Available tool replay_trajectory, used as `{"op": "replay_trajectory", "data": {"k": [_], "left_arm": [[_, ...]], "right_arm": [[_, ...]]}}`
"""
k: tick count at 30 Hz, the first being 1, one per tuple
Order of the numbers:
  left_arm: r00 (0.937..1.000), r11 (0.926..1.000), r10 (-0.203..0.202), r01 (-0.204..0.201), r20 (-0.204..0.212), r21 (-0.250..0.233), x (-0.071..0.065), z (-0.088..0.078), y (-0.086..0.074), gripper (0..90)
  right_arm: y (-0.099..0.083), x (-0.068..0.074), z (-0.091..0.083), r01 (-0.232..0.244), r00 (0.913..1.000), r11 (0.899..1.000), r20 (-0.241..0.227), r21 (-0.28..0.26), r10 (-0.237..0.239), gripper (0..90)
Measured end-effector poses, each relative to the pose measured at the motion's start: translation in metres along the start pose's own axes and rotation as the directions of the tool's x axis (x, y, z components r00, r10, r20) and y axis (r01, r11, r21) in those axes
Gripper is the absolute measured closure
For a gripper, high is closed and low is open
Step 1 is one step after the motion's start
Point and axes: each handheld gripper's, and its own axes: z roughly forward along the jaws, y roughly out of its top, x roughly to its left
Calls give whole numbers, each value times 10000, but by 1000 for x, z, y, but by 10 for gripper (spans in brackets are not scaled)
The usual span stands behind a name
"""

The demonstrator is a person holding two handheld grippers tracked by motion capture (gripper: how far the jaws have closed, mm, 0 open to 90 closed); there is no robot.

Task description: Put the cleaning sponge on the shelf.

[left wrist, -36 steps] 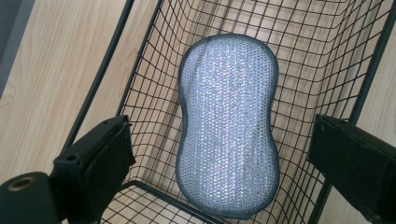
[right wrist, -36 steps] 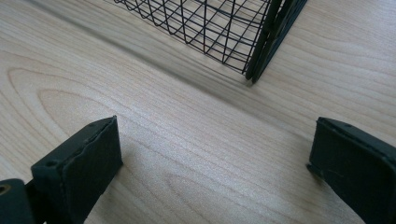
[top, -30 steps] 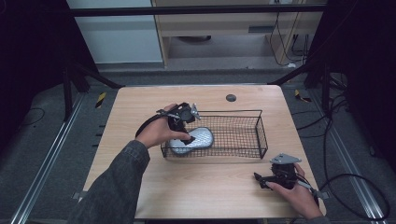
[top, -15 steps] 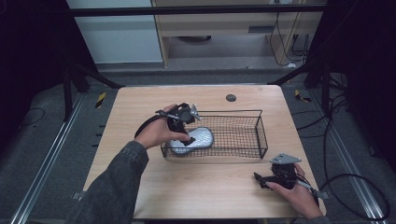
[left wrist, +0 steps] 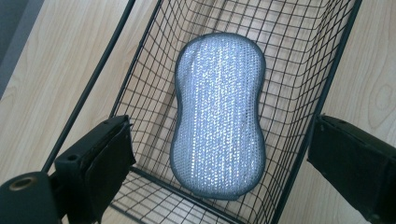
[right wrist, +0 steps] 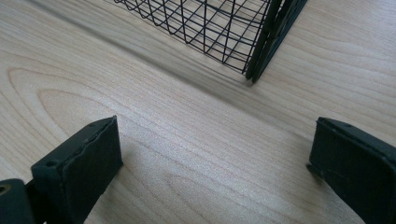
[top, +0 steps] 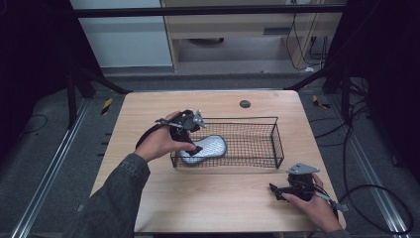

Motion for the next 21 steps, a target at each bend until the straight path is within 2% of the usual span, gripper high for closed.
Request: {"op": "replay_trajectory", "data": {"k": [10,21], "left_arm": [[9986,9990,-438,435,-287,-106,11,-18,-21,60],[9927,9954,-951,940,-739,-183,21,-34,-46,59]], "right_arm": [[0,0,0,8,10000,10000,1,-2,-8,25],[0,0,0,26,10000,10000,6,-16,-26,25]]}}
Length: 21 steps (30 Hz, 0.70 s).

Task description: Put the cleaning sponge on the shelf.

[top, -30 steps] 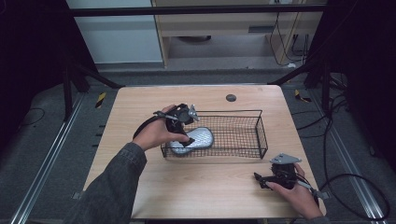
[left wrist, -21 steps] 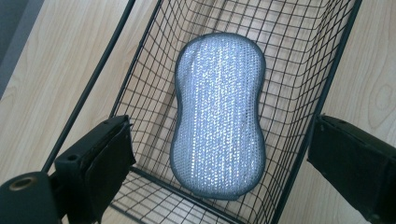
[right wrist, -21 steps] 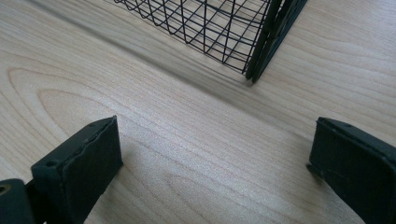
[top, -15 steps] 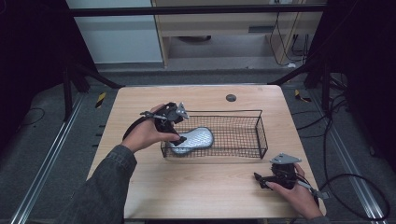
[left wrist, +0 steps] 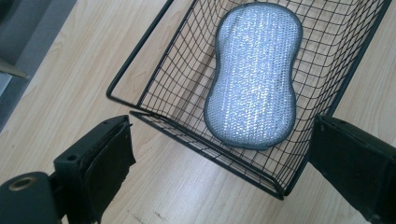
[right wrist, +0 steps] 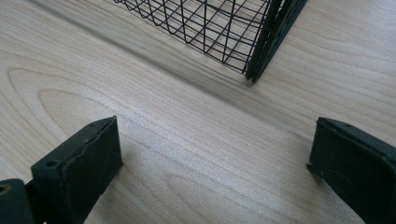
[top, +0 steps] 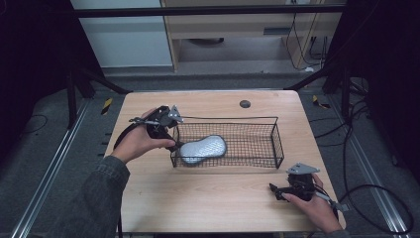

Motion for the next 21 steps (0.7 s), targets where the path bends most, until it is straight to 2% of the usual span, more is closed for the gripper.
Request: {"op": "replay_trajectory", "data": {"k": [8,12,21], "left_arm": [[9988,9989,-428,424,-221,-191,4,-6,-14,58],[9984,9985,-507,501,-267,-208,4,-7,-20,56],[9952,9952,-870,847,-458,-486,0,-12,-35,51]], "right_arm": [[0,0,0,-13,10000,10000,-3,10,13,25],[0,0,0,-4,10000,10000,1,-6,4,25],[0,0,0,-22,10000,10000,-10,-5,22,25]]}}
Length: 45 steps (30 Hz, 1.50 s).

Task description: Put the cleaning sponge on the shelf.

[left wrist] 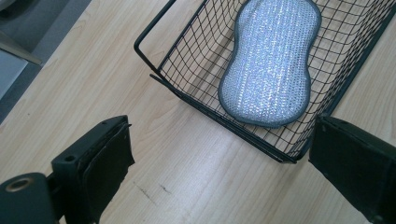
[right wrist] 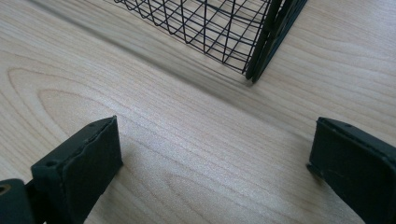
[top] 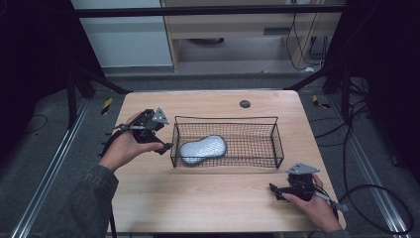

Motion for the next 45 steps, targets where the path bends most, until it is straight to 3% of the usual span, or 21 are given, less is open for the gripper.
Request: {"op": "replay_trajectory", "data": {"k": [12,21,32,45], "left_arm": [[9974,9972,-722,721,-27,-198,-11,0,-25,32],[9951,9946,-987,988,40,-327,-23,5,-41,32],[9830,9824,-1825,1815,-208,-436,-23,20,-69,30],[9694,9697,-2438,2431,-293,-249,-19,33,-95,33]], "right_arm": [[0,0,0,1,10000,10000,1,1,-1,24],[0,0,0,20,10000,10000,12,4,-20,24],[0,0,0,13,10000,10000,23,5,-13,24],[0,0,0,-1,10000,10000,33,6,1,24]]}}
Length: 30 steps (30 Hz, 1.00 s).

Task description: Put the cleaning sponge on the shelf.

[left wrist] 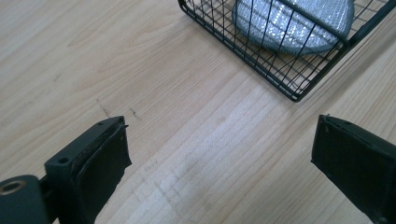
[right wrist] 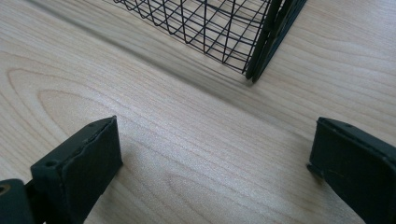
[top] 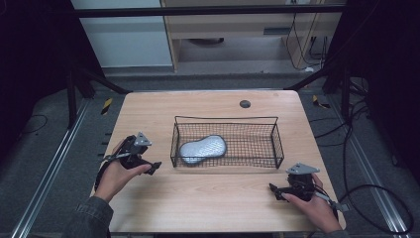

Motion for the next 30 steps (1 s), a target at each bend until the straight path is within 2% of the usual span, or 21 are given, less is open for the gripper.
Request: {"op": "replay_trajectory", "data": {"k": [9,21,30], "left_arm": [[9992,9992,-391,390,72,65,4,9,-12,33],[9973,9968,-696,686,214,414,6,21,-26,32],[9910,9904,-1330,1324,133,393,15,30,-42,34]], "right_arm": [[0,0,0,-6,10000,10000,4,0,6,24],[0,0,0,-4,10000,10000,3,-1,4,23],[0,0,0,-4,10000,10000,5,-1,4,23]]}}
